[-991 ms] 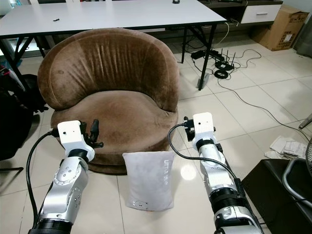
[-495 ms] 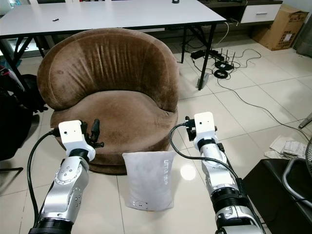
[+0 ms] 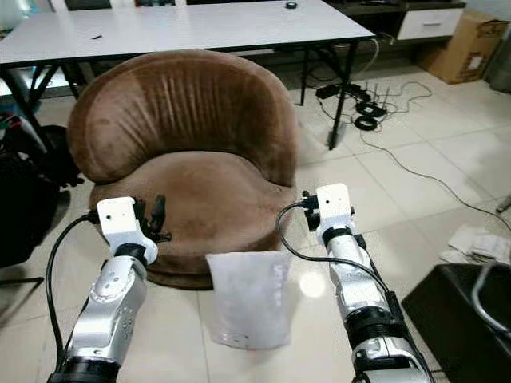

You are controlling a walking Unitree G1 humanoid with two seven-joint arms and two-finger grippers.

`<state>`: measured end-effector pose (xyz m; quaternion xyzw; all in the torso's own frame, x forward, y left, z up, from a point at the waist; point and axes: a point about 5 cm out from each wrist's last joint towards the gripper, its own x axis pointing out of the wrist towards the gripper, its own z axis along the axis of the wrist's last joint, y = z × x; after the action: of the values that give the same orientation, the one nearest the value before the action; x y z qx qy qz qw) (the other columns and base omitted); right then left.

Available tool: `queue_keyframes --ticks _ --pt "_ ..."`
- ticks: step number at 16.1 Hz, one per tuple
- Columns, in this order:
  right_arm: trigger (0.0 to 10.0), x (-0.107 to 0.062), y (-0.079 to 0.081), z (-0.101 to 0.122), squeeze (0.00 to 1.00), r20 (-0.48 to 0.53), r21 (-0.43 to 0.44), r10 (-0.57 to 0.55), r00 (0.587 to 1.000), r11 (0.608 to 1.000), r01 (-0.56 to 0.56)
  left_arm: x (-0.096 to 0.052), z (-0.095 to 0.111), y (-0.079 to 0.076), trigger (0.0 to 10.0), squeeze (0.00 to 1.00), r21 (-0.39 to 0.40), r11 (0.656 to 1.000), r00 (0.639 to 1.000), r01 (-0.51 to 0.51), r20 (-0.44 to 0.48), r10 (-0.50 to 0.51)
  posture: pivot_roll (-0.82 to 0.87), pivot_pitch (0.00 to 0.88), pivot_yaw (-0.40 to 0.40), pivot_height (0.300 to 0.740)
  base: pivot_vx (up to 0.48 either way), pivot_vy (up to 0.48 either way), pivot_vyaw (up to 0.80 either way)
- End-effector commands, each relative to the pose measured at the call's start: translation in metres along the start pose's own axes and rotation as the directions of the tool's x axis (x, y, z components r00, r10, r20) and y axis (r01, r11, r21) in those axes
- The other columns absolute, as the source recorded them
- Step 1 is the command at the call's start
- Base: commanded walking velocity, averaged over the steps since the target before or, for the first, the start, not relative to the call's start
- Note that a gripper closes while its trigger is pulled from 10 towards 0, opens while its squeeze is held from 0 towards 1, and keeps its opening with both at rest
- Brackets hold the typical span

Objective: Move the pillow to the sofa from floor

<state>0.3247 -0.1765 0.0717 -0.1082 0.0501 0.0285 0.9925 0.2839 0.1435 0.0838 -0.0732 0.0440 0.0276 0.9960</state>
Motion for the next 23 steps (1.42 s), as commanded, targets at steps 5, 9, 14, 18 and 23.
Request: queue_keyframes --ticks 5,9,14,18,23 --pt "10.0 -0.0012 -0.0020 -0.0018 0.00 -0.011 -0.007 0.000 1.000 1.000 0.000 -0.0016 0.0001 -0.0007 10.0 0.00 0.008 1.000 1.000 0.012 -0.003 -0.012 -0.10 0.000 0.036 0.740 0.434 0.000 0.00" --pt "10.0 -0.0015 -0.0015 -0.0024 0.00 -0.013 -0.006 0.002 1.000 1.000 -0.002 -0.0024 -0.0008 -0.0002 10.0 0.00 0.012 1.000 1.000 0.002 -0.005 -0.002 -0.10 0.000 0.033 0.740 0.293 0.000 0.00" --pt "10.0 -0.0018 -0.0020 -0.0029 0.00 -0.015 -0.009 0.003 1.000 1.000 -0.003 -0.0033 -0.0011 -0.0002 10.0 0.00 0.022 1.000 1.000 -0.001 -0.005 0.001 -0.10 0.000 0.032 0.740 0.000 0.000 0.00" --pt "10.0 -0.0021 -0.0034 -0.0029 0.00 -0.015 -0.010 0.000 1.000 1.000 0.000 -0.0034 -0.0008 -0.0022 10.0 0.00 0.017 1.000 1.000 0.007 -0.002 -0.007 -0.10 0.000 0.033 0.740 0.000 0.000 0.00" --pt "10.0 -0.0030 -0.0034 -0.0037 0.00 -0.018 -0.015 0.001 1.000 1.000 -0.001 -0.0050 -0.0020 -0.0029 10.0 0.00 0.017 1.000 1.000 0.007 -0.006 -0.006 -0.11 0.000 0.031 0.740 0.000 0.000 0.00"
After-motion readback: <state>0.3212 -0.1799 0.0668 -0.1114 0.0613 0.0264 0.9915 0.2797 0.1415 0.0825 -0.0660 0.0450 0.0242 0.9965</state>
